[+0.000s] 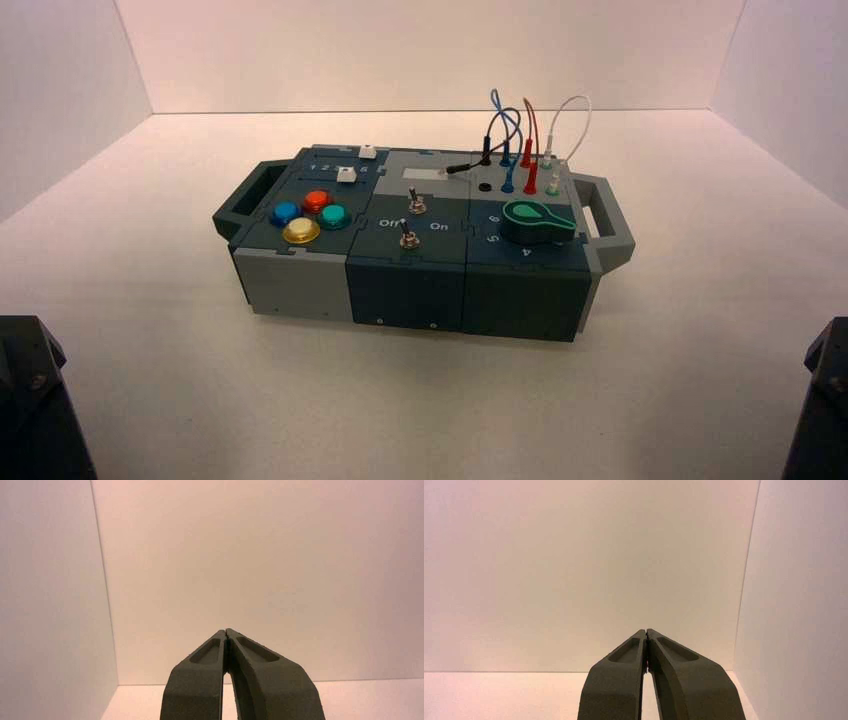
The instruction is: Push the green button with the right gripper.
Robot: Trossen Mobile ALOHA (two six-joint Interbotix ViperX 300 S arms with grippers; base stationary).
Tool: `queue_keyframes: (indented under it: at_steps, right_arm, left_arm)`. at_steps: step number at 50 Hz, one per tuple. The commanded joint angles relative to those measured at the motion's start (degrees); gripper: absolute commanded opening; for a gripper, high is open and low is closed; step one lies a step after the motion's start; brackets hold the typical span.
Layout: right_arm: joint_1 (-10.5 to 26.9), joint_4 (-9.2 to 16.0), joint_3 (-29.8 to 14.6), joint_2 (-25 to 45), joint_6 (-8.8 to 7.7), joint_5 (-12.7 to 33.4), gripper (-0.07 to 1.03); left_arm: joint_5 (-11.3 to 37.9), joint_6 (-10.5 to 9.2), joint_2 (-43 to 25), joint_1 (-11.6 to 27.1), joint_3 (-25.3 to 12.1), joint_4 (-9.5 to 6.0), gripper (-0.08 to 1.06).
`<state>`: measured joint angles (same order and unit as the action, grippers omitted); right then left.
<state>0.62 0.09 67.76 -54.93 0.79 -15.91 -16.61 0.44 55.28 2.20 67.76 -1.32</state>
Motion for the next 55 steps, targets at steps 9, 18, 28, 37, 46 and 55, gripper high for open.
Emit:
queue_keyframes:
  at_steps: [9,18,28,37,46,55]
  right_arm:
    - [0.18,0.0,-0.79,0.26,0.09,-0.26,-0.02]
    - [1.85,0.09,-1.23,0.35,0.26,1.67,-0.02]
    - [12.22,0.0,-3.96,2.29,0.44,10.02,-0.02]
    - [22.94,0.09,-7.03,6.5,0.53,17.23,-0.02]
    - [32.43,0.35,-11.34,14.5,1.23,25.58,-0.02]
    - [39.46,1.32,-16.96,24.08,1.23,32.26,-0.02]
  left_arm:
    - [0.0,0.44,0.62,-0.26,-0.44,-0.09,-0.03]
    - [0.97,0.79,1.49,-0.26,-0.26,-0.09,-0.03]
    - [8.7,0.7,1.05,0.26,-1.67,-0.09,-0.03]
    - [17.14,0.7,-1.32,2.37,-4.31,-0.09,-0.03]
    - [30.59,0.53,-6.42,6.5,-8.96,-0.62,-0.03]
    - [41.22,0.53,-10.37,11.78,-12.66,-0.62,-0.03]
